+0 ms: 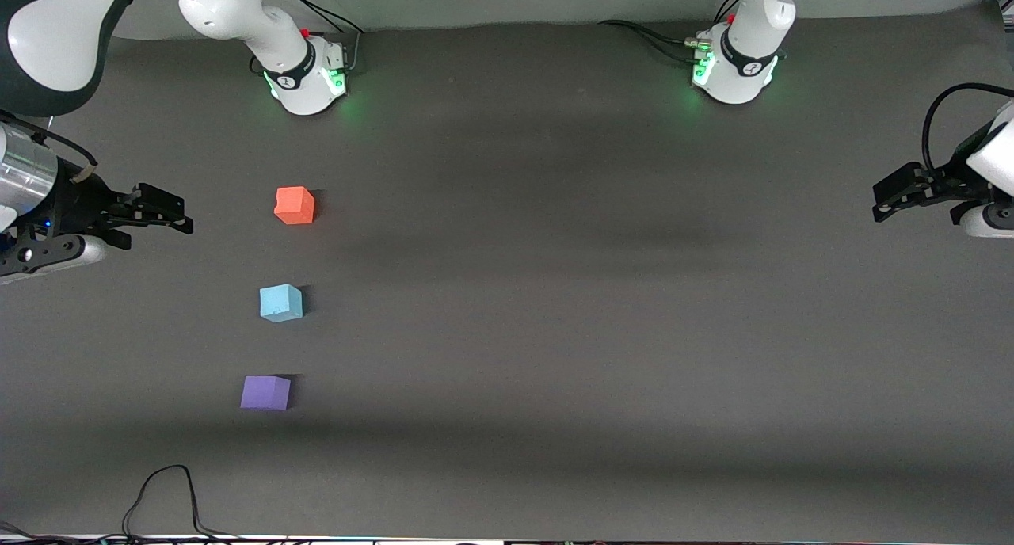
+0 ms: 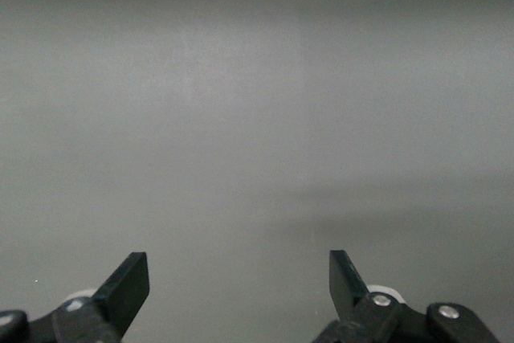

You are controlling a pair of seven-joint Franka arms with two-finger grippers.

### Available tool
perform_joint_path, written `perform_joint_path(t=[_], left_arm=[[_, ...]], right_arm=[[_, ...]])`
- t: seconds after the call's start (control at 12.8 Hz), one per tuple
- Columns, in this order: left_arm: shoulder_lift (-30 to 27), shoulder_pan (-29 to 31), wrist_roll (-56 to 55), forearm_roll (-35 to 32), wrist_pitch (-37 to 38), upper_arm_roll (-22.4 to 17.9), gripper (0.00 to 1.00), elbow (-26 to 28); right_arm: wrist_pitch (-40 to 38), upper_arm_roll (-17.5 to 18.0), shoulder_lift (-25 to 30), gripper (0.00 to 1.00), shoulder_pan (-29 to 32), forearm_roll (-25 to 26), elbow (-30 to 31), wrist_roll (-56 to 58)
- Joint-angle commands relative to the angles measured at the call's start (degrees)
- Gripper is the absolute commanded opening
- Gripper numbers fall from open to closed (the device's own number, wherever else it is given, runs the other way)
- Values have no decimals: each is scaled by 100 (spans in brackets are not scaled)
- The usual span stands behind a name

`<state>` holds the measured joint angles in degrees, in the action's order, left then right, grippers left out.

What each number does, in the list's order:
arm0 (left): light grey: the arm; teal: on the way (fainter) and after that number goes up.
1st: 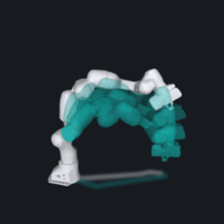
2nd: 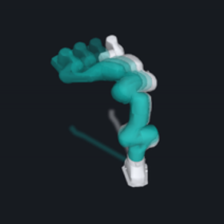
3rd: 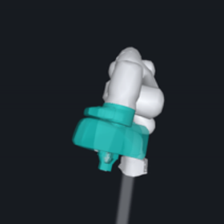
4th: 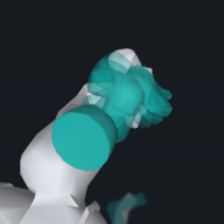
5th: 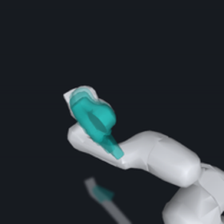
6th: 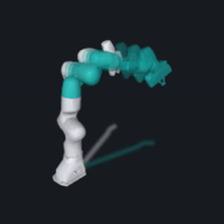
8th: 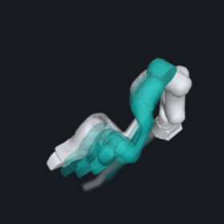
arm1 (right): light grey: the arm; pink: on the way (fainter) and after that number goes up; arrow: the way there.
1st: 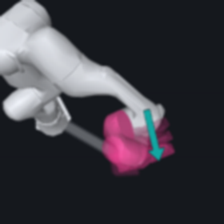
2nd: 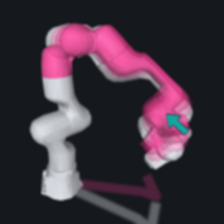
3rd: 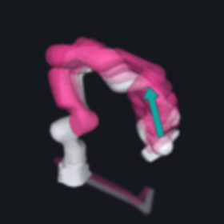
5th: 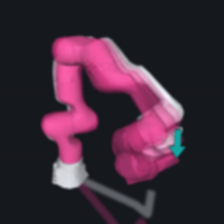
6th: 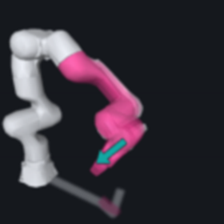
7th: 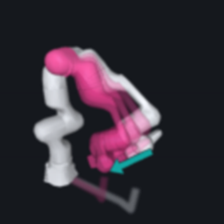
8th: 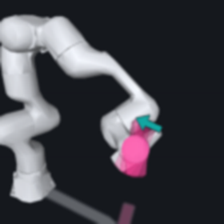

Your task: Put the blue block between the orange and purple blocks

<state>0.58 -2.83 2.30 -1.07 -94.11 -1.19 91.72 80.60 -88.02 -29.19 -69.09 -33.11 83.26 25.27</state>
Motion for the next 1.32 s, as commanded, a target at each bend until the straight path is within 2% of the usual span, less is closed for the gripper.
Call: perform_joint_path(t=[0.0,0.08,0.16,0.23,0.31,0.39,0.62,0.78,0.86,1.01,1.09,1.17,1.25], left_arm=[[-41,-7,-2,-7,33,5,100,-22],[-41,-7,-2,-7,33,5,100,-22],[-41,-7,-19,-7,42,5,100,-14],[-41,-7,-11,-7,42,13,100,-22],[-41,-7,-11,-7,42,13,100,-22],[-41,-7,-11,-7,42,13,100,-14],[-41,-7,-11,-7,42,5,100,-14],[-41,-7,-11,-7,33,5,100,-14],[-41,-7,-11,-7,33,5,100,-14],[-32,-7,-11,-7,33,5,100,-14],[-32,-7,-11,2,33,5,100,-14],[-32,2,-11,2,33,5,100,-14],[-32,2,-11,-7,33,5,100,-14]], right_arm=[[-124,74,132,100,-17,129,-152,-22],[-115,136,202,100,44,129,-161,-39],[-115,424,342,100,297,155,-178,-40],[-115,948,596,100,734,356,-344,-74],[-98,1641,851,100,1174,854,-485,-110],[-54,2379,1123,100,1674,1181,-530,-153],[183,4287,1879,100,2993,2060,-364,-408],[507,5553,2380,100,3960,2439,144,-741],[709,6342,2678,100,4547,2745,477,-899],[1079,7470,3049,100,5541,2985,1111,-980],[1098,7893,3077,100,5990,2994,1166,-1023],[1107,8123,3051,100,6212,3003,1166,-1111],[1124,8134,3016,100,6223,3073,1158,-1268]])
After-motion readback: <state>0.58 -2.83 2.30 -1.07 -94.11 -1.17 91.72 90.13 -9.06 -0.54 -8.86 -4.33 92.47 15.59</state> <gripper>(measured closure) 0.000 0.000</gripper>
